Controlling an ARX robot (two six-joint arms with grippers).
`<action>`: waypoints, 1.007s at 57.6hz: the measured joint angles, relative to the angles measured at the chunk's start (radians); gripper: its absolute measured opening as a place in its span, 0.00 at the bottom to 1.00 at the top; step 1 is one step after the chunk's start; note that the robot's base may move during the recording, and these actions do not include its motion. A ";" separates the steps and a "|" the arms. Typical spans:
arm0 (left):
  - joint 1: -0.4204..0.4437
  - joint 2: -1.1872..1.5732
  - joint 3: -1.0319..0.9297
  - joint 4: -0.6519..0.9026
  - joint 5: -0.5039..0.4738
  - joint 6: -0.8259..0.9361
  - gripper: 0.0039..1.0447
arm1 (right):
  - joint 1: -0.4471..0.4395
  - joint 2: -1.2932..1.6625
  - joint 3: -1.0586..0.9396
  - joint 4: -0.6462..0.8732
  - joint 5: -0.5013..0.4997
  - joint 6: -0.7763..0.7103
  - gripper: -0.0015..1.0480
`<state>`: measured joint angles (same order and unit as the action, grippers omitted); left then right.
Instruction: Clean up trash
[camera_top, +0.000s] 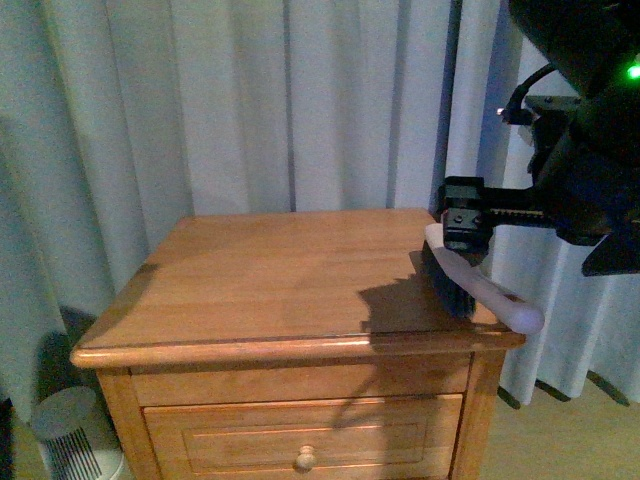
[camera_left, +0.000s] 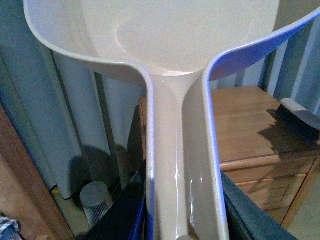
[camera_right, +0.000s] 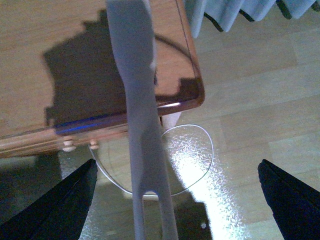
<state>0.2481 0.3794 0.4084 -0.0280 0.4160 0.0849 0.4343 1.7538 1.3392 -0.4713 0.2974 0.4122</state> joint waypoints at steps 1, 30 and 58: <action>0.000 0.000 0.000 0.000 0.000 0.000 0.26 | 0.001 0.005 0.002 0.000 0.002 0.000 0.93; 0.000 0.000 0.000 0.000 0.000 0.000 0.26 | 0.005 0.108 0.007 0.069 0.007 0.041 0.93; 0.000 0.000 0.000 0.000 0.000 0.000 0.26 | 0.003 0.132 -0.005 0.096 -0.005 0.047 0.25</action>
<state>0.2478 0.3794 0.4084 -0.0280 0.4160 0.0849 0.4377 1.8854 1.3342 -0.3752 0.2920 0.4595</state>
